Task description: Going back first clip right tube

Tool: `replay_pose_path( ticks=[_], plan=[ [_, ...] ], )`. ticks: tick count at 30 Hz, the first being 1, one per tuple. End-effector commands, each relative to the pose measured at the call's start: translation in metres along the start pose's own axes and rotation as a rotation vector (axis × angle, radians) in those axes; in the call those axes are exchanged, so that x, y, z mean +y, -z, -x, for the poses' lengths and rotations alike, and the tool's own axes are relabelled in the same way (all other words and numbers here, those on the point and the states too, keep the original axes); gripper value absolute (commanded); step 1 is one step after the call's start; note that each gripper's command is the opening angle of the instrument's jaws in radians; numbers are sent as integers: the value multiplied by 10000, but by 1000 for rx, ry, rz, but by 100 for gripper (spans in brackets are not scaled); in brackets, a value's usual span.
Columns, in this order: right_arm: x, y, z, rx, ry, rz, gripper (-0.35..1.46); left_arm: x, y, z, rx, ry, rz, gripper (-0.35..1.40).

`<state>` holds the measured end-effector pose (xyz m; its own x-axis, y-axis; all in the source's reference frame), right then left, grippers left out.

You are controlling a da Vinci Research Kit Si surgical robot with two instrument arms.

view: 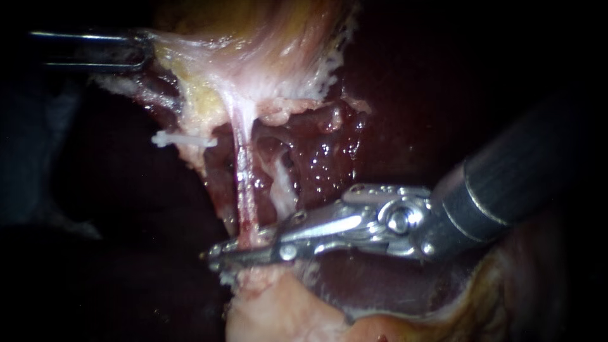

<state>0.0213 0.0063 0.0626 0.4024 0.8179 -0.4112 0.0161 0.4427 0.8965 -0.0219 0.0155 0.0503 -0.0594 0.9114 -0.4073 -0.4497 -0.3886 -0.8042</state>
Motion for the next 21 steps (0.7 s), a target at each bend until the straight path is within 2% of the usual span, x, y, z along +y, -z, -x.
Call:
replay_pose_path(
  ticks=[1,4,6,8,9,12,16,19,21],
  plan=[
    [0,0,1,1,0,2,-35,0,0,0,0,0,-1,-35],
    [0,0,0,2,6,-2,-35,0,0,0,1,0,-1,-35],
    [0,-2,0,22,42,-14,-5,0,0,0,1,0,-1,-35],
    [1,-6,-2,33,42,-19,33,0,0,1,1,-1,-1,-35],
    [2,-8,-3,32,42,-20,40,0,-1,1,1,-1,-2,-35],
    [2,-11,-3,46,43,-20,46,0,-1,1,1,-1,-2,-35],
    [5,-10,-2,63,61,-30,46,1,-1,1,1,-1,-2,-35],
    [10,-9,-3,78,137,-9,46,1,-1,1,1,-1,-2,-35],
    [15,-8,-3,73,213,26,46,1,-1,1,1,-1,-2,-35]
  ],
)
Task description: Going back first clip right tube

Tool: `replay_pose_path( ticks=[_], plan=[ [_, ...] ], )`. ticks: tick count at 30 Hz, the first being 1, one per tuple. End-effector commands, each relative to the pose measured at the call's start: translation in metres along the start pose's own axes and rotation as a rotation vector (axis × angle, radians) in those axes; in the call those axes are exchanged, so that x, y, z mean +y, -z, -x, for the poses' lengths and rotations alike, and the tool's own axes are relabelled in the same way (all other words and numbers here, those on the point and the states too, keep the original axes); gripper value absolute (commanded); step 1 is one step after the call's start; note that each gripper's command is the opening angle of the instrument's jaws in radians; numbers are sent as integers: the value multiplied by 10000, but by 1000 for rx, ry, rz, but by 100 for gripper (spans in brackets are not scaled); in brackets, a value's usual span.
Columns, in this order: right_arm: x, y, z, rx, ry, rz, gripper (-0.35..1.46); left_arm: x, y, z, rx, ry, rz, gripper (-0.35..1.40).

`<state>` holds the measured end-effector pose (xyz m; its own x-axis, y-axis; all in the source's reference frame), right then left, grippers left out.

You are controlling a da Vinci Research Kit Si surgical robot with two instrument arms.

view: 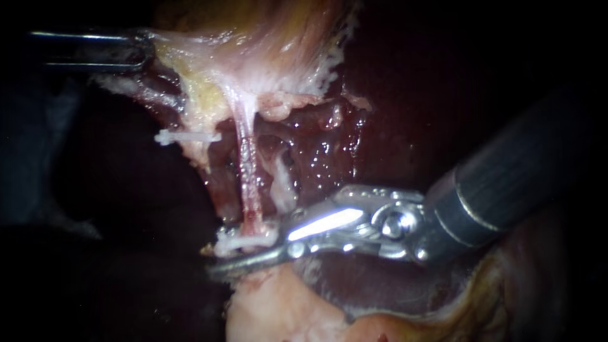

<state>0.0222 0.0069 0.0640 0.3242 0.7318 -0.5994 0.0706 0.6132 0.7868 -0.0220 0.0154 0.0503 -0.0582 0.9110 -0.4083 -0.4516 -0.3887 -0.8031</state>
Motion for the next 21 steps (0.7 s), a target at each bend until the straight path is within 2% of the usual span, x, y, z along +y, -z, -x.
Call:
replay_pose_path(
  ticks=[1,6,9,16,21],
  plan=[
    [2,1,0,-8,33,18,48,0,0,0,0,0,0,-35],
    [10,11,3,-57,175,73,49,0,0,1,0,0,-1,-35],
    [9,21,7,-79,259,99,49,0,-1,1,0,-1,-1,-35],
    [-2,67,14,-87,395,115,50,0,-1,1,0,-1,-1,-35],
    [-9,110,10,-86,433,128,50,0,-1,1,0,-1,-1,-35]
  ],
)
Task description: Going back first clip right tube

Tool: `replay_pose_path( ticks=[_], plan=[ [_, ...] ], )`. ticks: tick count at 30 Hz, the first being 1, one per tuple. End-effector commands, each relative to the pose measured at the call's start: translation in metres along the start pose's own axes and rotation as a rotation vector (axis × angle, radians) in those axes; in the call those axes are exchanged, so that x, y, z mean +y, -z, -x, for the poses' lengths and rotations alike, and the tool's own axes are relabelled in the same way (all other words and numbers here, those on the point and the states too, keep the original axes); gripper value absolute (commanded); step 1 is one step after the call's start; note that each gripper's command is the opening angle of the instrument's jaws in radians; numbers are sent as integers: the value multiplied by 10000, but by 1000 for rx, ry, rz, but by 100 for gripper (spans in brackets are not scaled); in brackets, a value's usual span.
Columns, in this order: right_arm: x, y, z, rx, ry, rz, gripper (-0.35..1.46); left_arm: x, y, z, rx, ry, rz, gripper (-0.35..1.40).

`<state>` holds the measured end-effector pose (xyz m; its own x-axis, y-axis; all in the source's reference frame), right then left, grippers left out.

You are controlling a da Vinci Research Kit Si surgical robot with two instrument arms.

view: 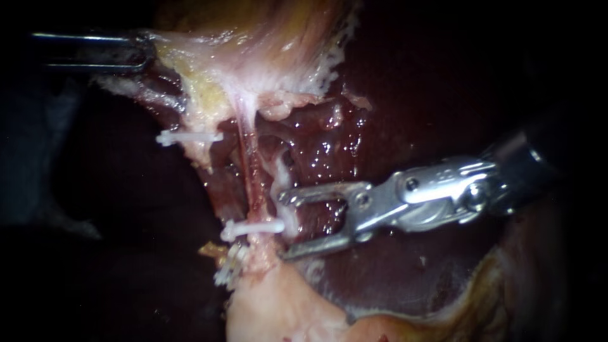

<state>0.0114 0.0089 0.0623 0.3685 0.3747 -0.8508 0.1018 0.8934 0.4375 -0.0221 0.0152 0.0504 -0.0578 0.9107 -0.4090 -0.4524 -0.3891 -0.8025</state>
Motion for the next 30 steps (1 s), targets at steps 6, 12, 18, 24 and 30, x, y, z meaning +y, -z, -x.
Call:
replay_pose_path(
  ticks=[6,12,18,24,30],
  plan=[
    [6,45,-9,-2,31,19,50,0,0,0,0,0,0,-35],
    [5,67,-7,-4,44,27,50,0,0,0,0,0,0,-35],
    [4,68,-6,-7,51,26,50,-1,-5,4,2,-2,-3,-35],
    [4,70,-5,-7,51,26,50,-4,-28,15,4,-9,-9,-35],
    [4,71,-5,-7,51,25,50,-11,-57,28,1,-18,-6,-35]
  ],
)
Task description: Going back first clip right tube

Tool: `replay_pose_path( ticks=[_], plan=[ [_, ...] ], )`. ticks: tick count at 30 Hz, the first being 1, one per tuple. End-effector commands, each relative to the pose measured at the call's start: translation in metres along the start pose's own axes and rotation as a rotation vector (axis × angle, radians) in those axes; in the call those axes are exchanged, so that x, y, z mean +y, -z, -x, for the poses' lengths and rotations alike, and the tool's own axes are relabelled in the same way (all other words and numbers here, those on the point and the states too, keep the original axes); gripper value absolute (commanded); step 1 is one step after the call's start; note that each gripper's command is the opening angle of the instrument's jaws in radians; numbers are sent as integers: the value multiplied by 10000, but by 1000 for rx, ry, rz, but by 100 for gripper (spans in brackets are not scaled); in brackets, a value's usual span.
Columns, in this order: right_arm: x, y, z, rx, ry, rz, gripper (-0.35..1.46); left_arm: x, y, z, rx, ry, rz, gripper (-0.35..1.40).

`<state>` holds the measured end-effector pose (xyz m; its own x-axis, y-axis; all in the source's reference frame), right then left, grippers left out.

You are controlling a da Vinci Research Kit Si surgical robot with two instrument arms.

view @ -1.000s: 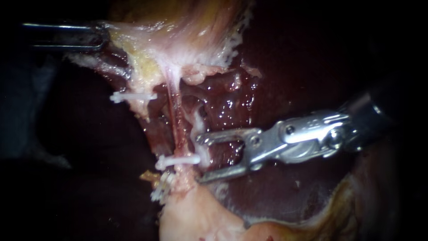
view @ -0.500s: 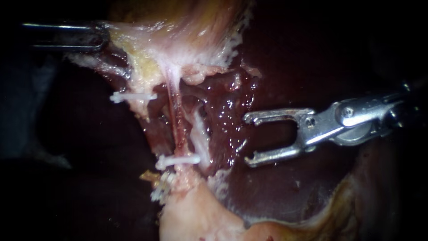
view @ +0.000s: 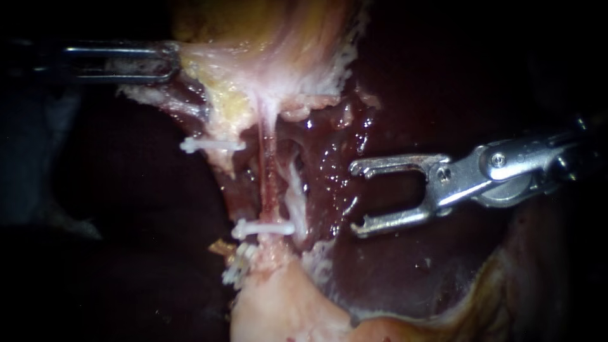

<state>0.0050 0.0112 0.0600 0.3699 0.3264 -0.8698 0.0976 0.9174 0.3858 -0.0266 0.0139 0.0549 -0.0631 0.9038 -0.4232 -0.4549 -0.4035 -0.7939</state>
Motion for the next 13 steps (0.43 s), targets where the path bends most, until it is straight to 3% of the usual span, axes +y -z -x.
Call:
replay_pose_path(
  ticks=[1,7,13],
  plan=[
    [0,0,0,0,0,0,50,-2,-5,3,-4,-4,-3,-35],
    [0,1,0,0,0,0,50,-9,-22,16,-14,-14,-5,-35],
    [0,1,0,0,0,0,50,-10,-21,16,-16,-14,-2,-35]
  ],
)
